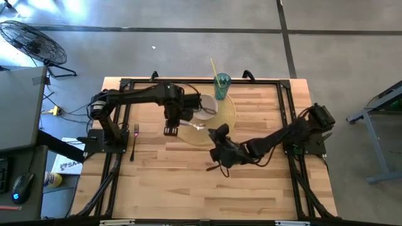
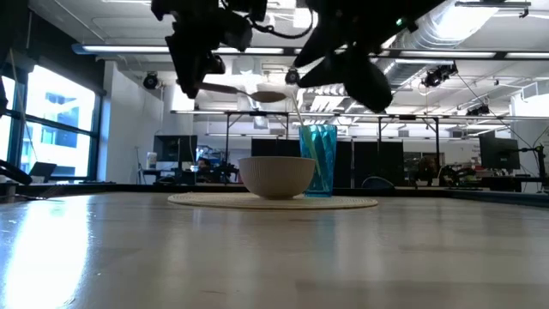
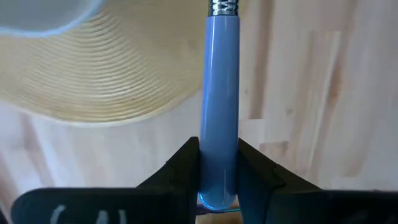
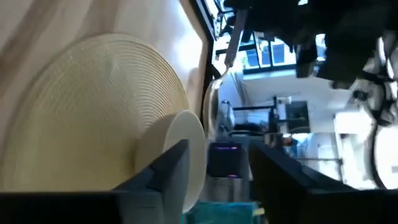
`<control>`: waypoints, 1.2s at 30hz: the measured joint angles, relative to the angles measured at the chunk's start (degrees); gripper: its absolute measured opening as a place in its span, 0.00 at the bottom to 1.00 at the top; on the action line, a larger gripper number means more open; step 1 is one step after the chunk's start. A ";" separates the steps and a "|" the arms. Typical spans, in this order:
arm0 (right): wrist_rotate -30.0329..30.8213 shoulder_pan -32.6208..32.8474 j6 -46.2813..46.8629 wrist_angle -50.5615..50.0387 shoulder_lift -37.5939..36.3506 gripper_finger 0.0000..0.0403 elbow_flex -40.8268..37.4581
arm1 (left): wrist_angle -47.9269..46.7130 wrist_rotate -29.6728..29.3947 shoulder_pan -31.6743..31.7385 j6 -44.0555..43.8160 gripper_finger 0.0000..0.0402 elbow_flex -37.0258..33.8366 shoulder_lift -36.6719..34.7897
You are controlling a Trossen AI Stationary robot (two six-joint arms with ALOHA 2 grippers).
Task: Pick & Place Utensil
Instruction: Put the purple spoon into the white bowl on the brown mat
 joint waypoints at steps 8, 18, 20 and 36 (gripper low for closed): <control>-4.20 2.19 26.03 -18.32 -6.94 0.52 0.01 | -0.85 -1.90 6.91 1.17 0.17 6.02 4.96; -8.46 2.62 41.33 -28.17 -7.41 0.50 0.02 | -5.71 -4.50 10.15 4.84 0.17 19.98 17.86; -9.29 2.93 42.89 -28.89 -7.41 0.50 0.02 | -5.24 -5.13 10.49 5.41 0.18 20.35 19.24; -9.41 4.81 49.26 -29.68 -7.41 0.51 0.02 | 1.24 -7.83 12.68 4.95 0.19 20.22 21.55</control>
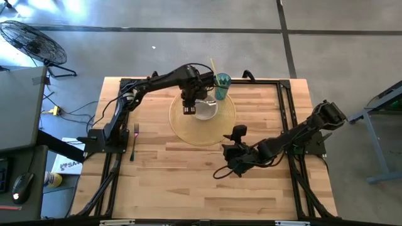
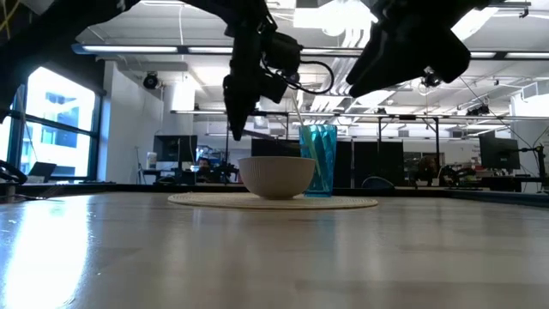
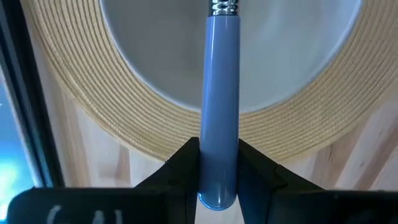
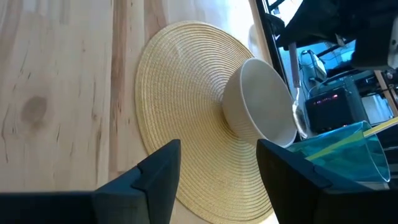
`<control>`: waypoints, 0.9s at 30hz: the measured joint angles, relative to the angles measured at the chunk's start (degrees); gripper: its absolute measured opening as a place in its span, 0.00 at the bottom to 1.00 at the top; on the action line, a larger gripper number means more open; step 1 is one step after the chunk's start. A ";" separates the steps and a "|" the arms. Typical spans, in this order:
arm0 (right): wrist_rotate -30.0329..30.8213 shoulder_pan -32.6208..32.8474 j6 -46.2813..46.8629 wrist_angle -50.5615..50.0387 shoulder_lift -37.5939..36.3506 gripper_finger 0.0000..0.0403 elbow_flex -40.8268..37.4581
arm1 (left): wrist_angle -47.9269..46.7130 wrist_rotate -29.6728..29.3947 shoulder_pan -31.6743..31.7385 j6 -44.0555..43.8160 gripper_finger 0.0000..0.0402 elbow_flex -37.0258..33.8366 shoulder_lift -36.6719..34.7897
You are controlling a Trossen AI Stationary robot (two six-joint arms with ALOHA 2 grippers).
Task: Pick & Place Utensil
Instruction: Put the purple spoon into the white bowl on the brown mat
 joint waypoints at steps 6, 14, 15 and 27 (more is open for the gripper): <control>-0.05 0.00 0.83 0.00 0.02 0.51 0.00 | 0.91 0.32 0.02 -0.93 0.19 -1.83 -0.02; -0.09 -0.02 0.88 0.02 0.02 0.51 0.00 | 3.70 0.47 -0.02 -1.13 0.19 -5.27 -0.02; -0.07 -0.02 1.05 0.02 0.02 0.51 0.00 | 3.86 0.40 0.00 -1.15 0.19 -5.36 -0.02; -0.10 -0.02 1.26 0.04 0.04 0.51 0.04 | 7.73 2.61 0.00 -1.55 0.20 -5.46 -0.02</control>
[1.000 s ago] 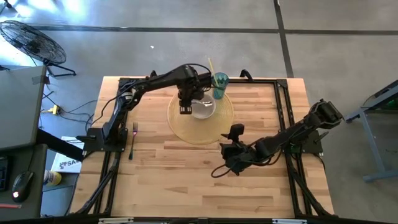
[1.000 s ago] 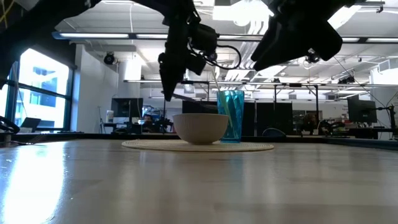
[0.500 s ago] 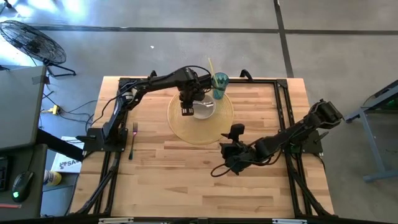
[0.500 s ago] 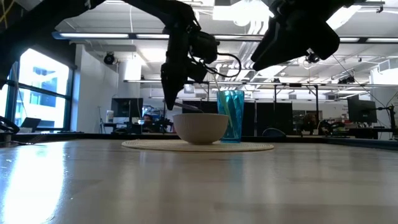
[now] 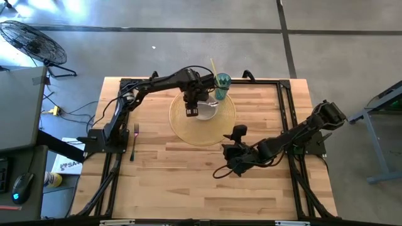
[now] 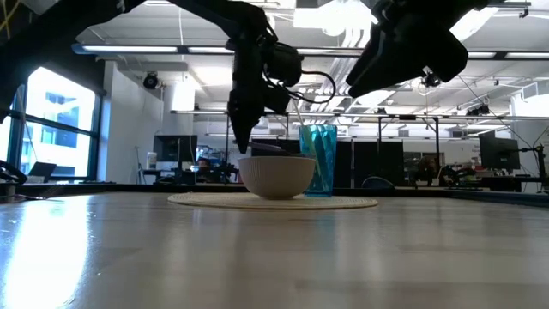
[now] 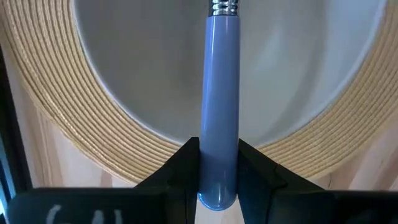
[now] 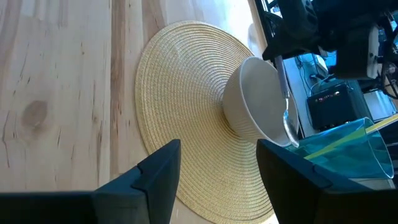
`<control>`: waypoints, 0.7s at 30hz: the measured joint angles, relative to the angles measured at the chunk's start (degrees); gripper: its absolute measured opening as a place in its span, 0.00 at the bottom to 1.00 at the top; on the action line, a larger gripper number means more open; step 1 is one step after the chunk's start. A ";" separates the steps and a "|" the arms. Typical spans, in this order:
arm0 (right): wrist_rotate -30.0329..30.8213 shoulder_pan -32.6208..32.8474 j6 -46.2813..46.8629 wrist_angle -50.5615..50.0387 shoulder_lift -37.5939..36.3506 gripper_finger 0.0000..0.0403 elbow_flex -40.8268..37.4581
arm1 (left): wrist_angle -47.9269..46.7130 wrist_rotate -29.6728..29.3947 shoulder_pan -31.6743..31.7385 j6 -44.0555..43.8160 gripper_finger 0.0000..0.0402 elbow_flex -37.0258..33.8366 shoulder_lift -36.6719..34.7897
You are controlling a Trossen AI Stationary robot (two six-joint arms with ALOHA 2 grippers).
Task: Pick & Place Utensil
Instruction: Put the purple spoon into the white bowl on the brown mat
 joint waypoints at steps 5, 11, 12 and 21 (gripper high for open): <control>-0.03 -0.02 0.20 0.00 0.00 0.51 0.01 | -0.96 0.05 -0.02 -0.07 0.20 0.00 0.00; -0.24 -0.02 0.22 -0.02 0.00 0.51 0.01 | -2.19 -1.36 0.00 -0.72 0.20 0.00 0.00; -0.24 -0.02 0.22 -0.01 0.01 0.51 0.01 | -2.58 -1.39 0.00 -0.72 0.20 0.00 0.00; -0.24 -0.02 0.22 -0.02 0.02 0.51 0.01 | 0.16 -1.07 0.00 -0.87 0.20 0.00 0.00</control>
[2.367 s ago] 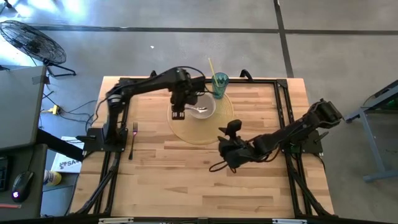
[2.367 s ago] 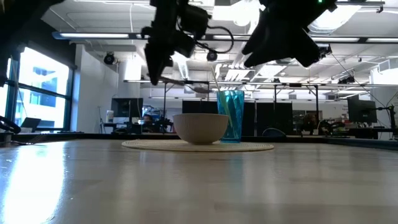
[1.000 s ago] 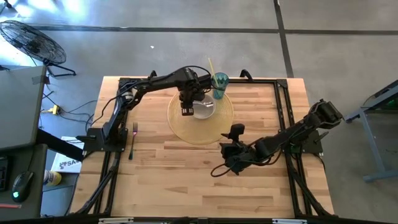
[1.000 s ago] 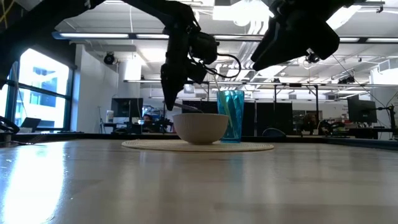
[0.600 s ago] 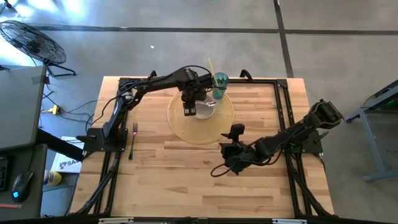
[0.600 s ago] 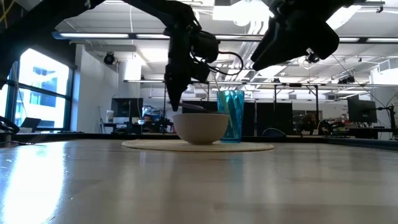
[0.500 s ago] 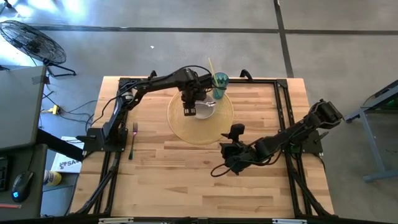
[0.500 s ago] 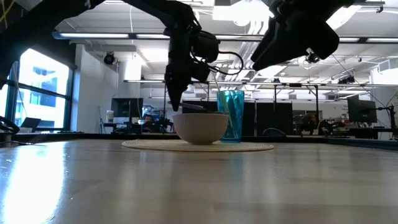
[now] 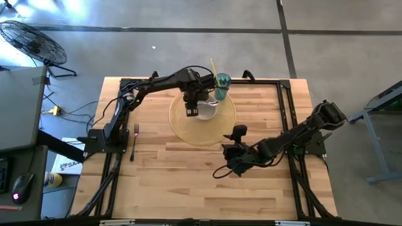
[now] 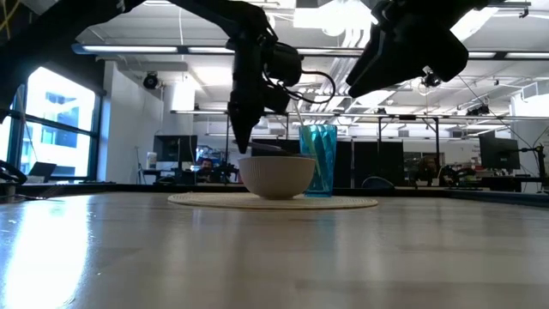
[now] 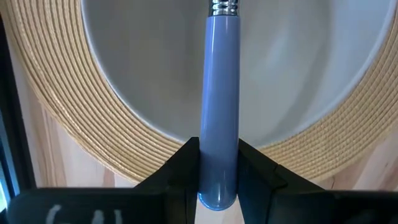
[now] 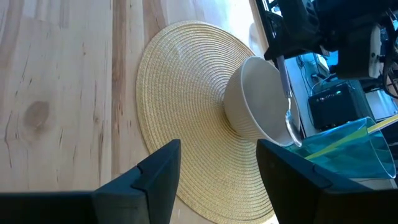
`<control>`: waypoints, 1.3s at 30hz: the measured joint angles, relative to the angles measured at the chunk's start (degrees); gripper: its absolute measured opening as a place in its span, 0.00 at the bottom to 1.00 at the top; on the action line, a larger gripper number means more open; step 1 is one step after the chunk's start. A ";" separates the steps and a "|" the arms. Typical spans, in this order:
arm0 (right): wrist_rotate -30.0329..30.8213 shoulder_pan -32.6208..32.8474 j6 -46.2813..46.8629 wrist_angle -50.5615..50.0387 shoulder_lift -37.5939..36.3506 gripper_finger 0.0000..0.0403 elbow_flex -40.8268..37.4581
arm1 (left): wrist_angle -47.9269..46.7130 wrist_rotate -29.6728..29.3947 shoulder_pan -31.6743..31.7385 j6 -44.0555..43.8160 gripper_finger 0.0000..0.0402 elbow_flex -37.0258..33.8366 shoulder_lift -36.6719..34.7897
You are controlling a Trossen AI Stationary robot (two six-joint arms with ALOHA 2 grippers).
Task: Pick & Place Utensil
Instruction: Put the purple spoon into the white bowl on the brown mat
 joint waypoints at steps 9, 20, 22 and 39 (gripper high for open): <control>0.00 0.02 0.13 0.02 0.00 0.51 0.00 | -2.48 0.00 0.00 -0.02 0.20 0.02 0.00; -1.04 0.02 0.55 0.02 0.00 0.51 0.00 | -2.39 -0.43 0.35 -0.10 0.20 0.11 1.65; -1.05 0.02 0.55 0.02 0.00 0.51 0.00 | -2.55 -0.47 0.42 -0.32 0.20 -0.02 1.73; -1.25 0.00 0.48 0.02 0.00 0.51 0.00 | -2.30 1.64 0.37 -0.46 0.20 0.05 1.62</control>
